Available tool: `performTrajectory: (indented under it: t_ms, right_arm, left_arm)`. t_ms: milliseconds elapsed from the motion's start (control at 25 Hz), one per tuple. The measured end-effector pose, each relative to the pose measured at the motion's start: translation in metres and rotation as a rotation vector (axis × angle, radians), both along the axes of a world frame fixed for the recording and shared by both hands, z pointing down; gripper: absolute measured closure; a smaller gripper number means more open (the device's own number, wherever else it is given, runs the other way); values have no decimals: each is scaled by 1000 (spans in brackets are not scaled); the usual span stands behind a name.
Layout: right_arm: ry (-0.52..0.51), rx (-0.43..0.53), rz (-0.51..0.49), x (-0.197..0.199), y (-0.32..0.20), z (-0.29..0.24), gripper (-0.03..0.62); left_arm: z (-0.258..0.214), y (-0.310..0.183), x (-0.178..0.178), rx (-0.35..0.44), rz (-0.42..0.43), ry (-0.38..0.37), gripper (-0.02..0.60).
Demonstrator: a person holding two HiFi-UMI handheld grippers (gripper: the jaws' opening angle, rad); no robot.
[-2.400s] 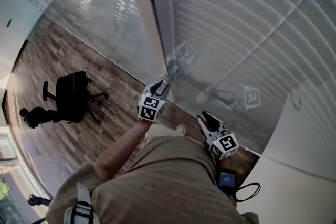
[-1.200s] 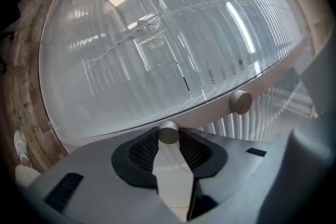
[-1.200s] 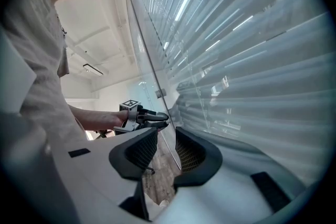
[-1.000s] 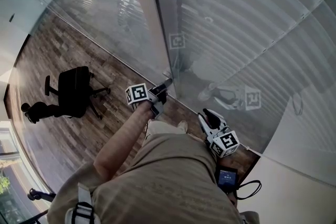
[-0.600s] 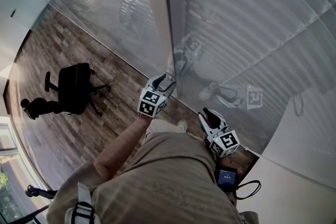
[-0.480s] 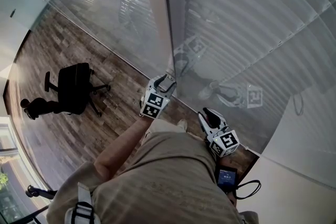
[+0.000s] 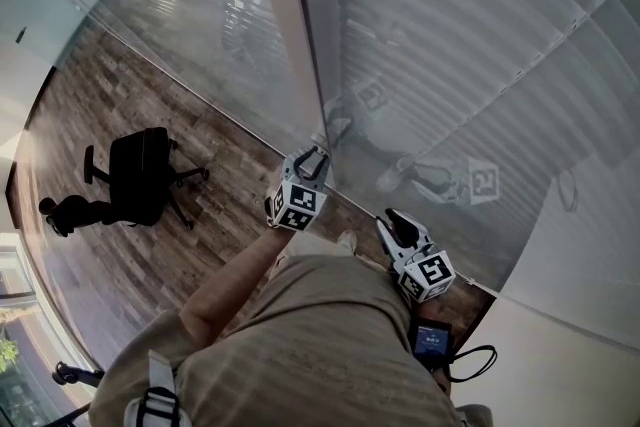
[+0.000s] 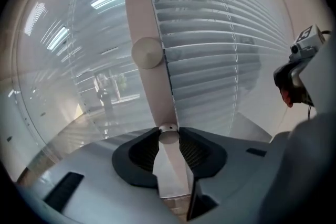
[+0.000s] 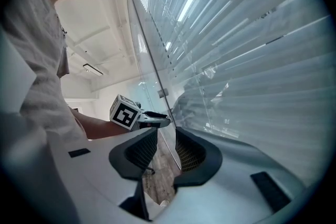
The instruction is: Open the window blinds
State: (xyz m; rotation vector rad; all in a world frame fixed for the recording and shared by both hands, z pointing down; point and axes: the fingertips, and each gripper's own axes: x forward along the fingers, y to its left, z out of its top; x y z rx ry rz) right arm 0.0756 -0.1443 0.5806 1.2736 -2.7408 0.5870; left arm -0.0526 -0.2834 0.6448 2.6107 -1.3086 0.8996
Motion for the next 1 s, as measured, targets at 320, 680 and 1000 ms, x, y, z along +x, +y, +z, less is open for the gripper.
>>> performTrajectory:
  t_ms: [320, 680, 1000]
  right_arm:
    - [0, -3, 1, 1, 2, 2, 477]
    - [1, -4, -12, 0, 0, 6, 477]
    - [31, 4, -31, 1, -4, 2, 477]
  left_arm:
    - [1, 0, -1, -89, -19, 117, 448]
    - [0, -4, -3, -146, -41, 227, 448]
    - [-4, -6, -3, -221, -65, 333, 448]
